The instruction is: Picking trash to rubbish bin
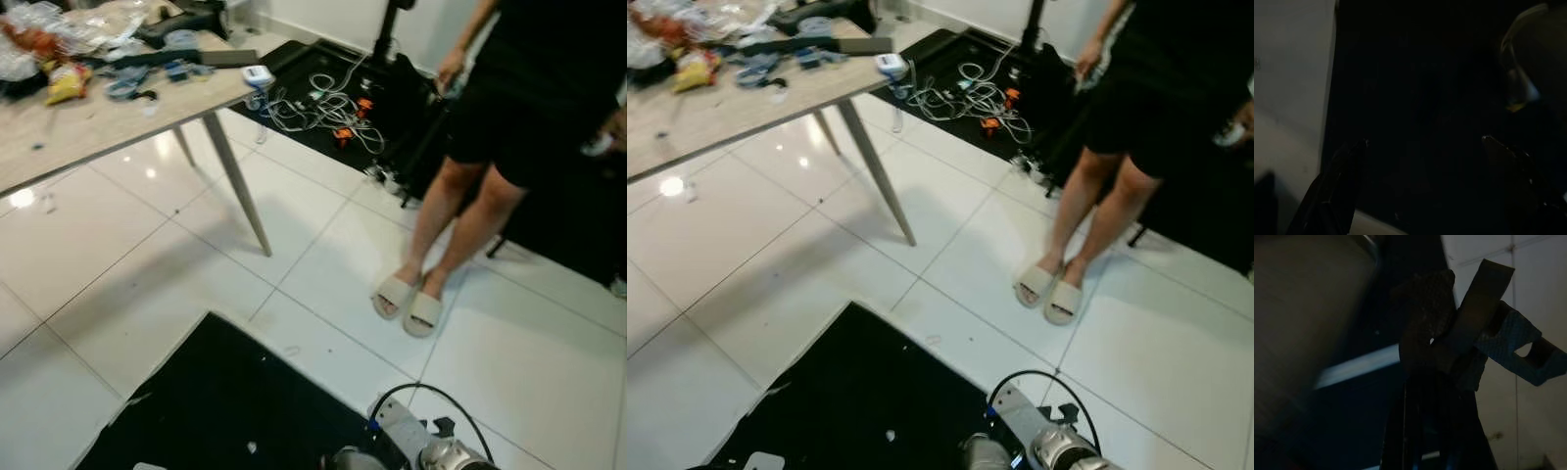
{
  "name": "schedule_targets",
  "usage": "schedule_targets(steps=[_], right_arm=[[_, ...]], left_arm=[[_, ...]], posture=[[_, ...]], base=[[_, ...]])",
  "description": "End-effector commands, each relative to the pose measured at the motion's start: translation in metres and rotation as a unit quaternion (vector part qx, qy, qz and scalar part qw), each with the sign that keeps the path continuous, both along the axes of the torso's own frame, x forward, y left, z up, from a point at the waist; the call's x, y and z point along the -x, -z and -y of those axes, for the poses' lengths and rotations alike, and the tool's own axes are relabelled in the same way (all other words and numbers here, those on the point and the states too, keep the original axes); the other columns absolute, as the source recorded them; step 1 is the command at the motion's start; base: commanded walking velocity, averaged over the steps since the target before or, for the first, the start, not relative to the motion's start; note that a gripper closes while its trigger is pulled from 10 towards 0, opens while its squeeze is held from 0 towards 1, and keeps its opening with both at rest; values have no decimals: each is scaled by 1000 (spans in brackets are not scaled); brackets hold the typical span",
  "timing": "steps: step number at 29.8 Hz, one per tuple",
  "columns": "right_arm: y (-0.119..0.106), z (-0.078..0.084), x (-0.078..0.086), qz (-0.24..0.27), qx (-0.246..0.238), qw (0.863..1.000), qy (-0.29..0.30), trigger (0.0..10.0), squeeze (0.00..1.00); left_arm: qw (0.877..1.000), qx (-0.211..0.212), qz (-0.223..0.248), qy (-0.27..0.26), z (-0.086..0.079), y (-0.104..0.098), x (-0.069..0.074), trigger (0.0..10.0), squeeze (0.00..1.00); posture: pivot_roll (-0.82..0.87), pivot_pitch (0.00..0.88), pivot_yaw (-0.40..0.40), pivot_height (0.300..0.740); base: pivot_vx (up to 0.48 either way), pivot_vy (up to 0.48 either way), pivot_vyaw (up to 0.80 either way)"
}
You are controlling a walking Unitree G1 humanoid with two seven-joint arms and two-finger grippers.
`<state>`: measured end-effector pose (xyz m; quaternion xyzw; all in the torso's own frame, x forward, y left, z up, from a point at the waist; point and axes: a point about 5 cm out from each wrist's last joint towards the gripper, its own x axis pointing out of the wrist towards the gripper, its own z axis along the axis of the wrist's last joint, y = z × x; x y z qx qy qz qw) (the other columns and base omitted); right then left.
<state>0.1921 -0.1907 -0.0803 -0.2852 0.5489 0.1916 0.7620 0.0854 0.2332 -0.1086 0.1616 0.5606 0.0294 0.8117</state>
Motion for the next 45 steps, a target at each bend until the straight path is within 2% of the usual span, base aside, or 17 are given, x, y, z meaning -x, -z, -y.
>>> schedule_targets(steps=[1,3,12,33,45], right_arm=[[2,1,5,-10,2,1000,1,10000,0],[3,0,5,-11,1,1000,-4,10000,0],[3,0,6,-12,-2,1000,-7,10000,0],[4,1,8,-14,4,999,-35,10000,0],[5,2,11,-15,3,999,-32,10000,0]], left_arm=[[1000,-2,-20,9,0,2,11,10000,0],[999,-9,-26,33,0,2,11,10000,0],[998,-11,-30,47,2,3,10,10000,0],[998,-5,-30,51,11,4,7,10000,0],[998,-6,-31,49,10,4,9,10000,0]], posture=[[112,117,-13,740],[113,118,-11,740],[116,119,-10,740],[124,98,-27,740],[125,110,-23,740]], base=[[0,0,-769],[0,0,-769],[0,0,-769],[0,0,-769],[0,0,-769]])
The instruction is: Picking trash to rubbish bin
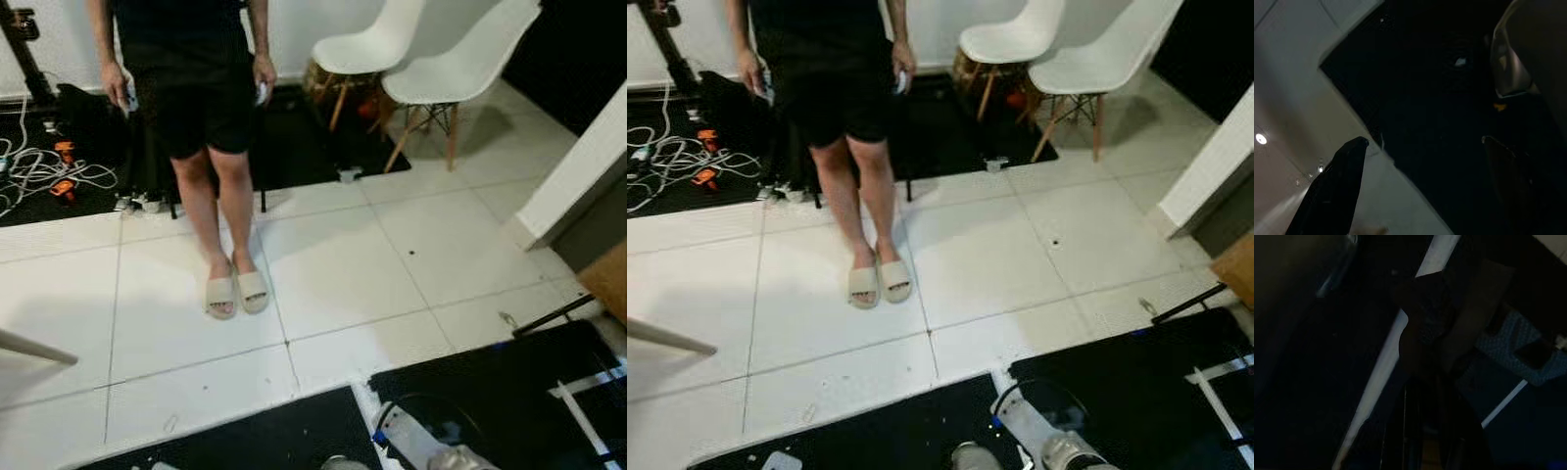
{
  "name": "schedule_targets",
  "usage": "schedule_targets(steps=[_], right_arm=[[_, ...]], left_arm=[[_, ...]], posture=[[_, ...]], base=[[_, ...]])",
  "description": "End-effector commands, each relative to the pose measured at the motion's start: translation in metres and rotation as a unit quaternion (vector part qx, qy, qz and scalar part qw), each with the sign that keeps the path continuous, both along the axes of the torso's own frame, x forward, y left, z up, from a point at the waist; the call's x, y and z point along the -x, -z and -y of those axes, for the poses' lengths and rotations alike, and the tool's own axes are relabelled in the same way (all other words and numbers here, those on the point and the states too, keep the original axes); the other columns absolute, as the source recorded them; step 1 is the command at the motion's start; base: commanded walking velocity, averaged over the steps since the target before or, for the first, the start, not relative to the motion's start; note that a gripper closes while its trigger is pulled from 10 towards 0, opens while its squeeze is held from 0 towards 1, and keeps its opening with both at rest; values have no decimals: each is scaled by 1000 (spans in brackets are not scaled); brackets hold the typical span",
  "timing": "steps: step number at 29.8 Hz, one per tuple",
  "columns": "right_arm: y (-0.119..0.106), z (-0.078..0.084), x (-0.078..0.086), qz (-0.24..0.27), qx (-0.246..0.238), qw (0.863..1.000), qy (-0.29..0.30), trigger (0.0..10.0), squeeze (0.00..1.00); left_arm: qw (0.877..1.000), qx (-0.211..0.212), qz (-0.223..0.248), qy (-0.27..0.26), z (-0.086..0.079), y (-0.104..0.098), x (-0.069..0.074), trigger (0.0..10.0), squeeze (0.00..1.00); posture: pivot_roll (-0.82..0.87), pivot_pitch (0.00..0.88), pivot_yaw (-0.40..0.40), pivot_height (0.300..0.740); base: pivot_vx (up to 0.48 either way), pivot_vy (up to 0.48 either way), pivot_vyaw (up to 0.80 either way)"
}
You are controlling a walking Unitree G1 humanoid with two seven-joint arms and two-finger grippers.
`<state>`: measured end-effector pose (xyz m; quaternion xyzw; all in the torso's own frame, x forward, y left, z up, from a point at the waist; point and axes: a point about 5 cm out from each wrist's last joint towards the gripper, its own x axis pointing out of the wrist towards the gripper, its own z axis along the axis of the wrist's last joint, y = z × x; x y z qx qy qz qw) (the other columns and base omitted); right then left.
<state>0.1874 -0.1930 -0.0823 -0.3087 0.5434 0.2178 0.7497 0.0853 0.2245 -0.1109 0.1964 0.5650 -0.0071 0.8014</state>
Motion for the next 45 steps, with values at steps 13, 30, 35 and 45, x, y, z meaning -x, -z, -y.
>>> schedule_targets(steps=[13,30,35,45], right_arm=[[3,-1,6,-6,-5,1000,11,10000,0],[5,7,12,-9,6,1000,17,10000,0],[5,15,16,-2,12,999,41,10000,0],[8,30,29,60,-25,981,183,10000,0]], left_arm=[[1000,3,-12,5,1,1,6,10000,0],[1000,23,-9,5,31,5,-3,10000,0],[1000,20,-13,-8,28,6,3,10000,0],[1000,19,-22,1,29,7,6,10000,0]], posture=[[121,115,-17,740],[109,104,-42,740],[110,92,-62,740],[63,79,-30,740]], base=[[0,0,-769],[0,0,-769],[0,0,-769],[0,0,-769]])
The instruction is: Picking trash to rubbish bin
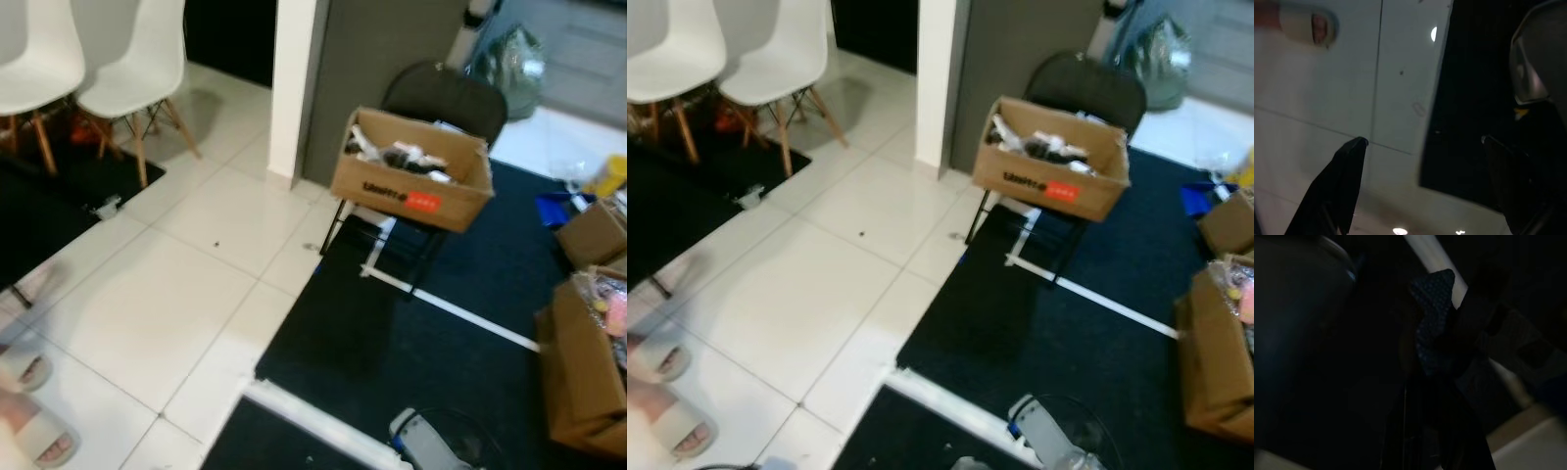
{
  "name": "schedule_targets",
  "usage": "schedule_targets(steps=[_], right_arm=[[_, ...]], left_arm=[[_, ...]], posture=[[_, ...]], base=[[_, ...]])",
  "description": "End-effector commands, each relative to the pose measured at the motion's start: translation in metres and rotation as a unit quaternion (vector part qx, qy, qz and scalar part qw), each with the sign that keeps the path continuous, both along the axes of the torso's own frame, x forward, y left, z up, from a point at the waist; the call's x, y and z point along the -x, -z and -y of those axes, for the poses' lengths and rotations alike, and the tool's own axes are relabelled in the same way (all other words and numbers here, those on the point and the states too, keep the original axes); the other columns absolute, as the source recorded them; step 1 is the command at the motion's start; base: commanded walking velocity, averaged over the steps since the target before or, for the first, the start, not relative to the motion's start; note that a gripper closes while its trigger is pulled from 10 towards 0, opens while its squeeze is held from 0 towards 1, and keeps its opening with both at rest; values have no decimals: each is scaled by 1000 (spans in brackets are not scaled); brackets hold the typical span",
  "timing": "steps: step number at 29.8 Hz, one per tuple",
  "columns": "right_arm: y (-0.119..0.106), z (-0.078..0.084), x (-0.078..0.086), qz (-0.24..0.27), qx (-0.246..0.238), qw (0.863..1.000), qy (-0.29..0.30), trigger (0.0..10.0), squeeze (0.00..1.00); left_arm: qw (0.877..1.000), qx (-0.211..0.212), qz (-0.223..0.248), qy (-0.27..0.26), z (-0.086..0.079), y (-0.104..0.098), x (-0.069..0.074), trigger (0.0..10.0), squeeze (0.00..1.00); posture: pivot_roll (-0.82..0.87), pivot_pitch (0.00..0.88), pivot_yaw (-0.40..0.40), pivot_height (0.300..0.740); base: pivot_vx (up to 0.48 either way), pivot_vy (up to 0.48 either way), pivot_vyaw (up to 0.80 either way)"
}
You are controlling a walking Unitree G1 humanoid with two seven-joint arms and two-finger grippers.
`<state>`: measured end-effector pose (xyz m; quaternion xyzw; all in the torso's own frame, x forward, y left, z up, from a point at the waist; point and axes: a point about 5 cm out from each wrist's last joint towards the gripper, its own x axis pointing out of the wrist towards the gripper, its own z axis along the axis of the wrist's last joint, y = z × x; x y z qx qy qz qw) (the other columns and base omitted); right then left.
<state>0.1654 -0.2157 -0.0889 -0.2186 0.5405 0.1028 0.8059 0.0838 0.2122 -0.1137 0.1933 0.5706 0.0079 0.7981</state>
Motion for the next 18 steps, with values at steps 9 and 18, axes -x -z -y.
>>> schedule_targets(steps=[9,18], right_arm=[[-44,0,-79,135,-47,986,86,10000,0],[-67,-30,-115,197,-106,973,52,10000,0]], left_arm=[[1000,7,6,9,-2,-2,-9,10000,0],[1000,4,22,0,-17,-8,-22,10000,0]], posture=[[73,73,12,740],[39,19,3,740]], base=[[0,0,-775],[0,0,-779]])
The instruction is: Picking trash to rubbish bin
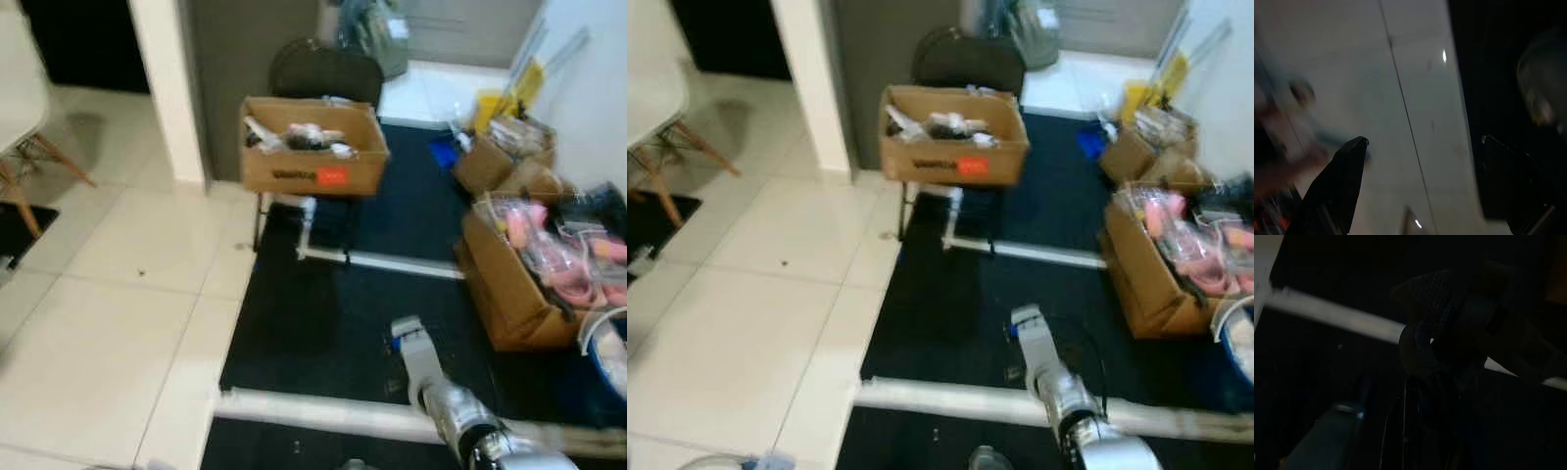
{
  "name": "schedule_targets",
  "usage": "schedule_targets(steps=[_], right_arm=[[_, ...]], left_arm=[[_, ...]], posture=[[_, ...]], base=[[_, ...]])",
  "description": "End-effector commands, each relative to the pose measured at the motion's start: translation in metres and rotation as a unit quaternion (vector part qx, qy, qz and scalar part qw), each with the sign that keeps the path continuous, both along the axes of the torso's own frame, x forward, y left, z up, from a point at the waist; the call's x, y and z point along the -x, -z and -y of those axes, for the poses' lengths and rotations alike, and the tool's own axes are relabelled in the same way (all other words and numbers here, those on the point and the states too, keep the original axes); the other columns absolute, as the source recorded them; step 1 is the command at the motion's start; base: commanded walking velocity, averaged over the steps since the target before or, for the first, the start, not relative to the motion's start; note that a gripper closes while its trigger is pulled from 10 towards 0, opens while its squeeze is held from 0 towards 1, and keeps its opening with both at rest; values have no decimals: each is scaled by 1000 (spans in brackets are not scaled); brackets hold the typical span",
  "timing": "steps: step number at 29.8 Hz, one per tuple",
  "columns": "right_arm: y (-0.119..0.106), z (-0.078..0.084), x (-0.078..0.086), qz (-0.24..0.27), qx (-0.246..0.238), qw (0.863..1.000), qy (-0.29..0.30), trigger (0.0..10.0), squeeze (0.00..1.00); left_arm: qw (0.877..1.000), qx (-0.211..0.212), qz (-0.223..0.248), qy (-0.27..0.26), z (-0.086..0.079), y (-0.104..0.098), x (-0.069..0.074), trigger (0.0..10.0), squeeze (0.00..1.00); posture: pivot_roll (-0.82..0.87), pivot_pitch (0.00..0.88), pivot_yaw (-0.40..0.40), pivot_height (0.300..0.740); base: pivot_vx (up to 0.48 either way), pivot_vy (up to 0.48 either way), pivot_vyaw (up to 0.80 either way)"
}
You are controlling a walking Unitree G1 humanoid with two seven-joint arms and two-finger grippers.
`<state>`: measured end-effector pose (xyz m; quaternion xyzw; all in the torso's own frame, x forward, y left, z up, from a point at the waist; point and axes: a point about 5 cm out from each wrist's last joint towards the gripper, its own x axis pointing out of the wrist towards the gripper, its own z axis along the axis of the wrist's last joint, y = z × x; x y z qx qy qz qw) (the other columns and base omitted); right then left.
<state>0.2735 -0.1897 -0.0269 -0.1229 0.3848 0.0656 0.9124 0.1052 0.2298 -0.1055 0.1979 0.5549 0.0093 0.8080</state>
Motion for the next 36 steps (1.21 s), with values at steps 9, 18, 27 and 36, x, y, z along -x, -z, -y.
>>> schedule_targets(steps=[9,18,27,36], right_arm=[[-18,-41,-24,44,-29,996,-70,10000,0],[-28,-66,-32,67,-73,991,-89,10000,0],[-47,-105,-42,113,-131,973,-150,10000,0],[-64,-131,-49,144,-167,956,-193,10000,0]], left_arm=[[998,31,48,-16,17,-6,-32,10000,0],[998,56,22,-25,24,1,-12,10000,0],[997,64,-2,-36,20,6,7,10000,0],[998,58,-7,-34,16,6,13,10000,0]], posture=[[73,0,-27,740],[81,3,-12,740],[122,33,-10,740],[144,46,-16,740]], base=[[0,0,-784],[0,0,-737],[244,0,0],[394,0,0]])
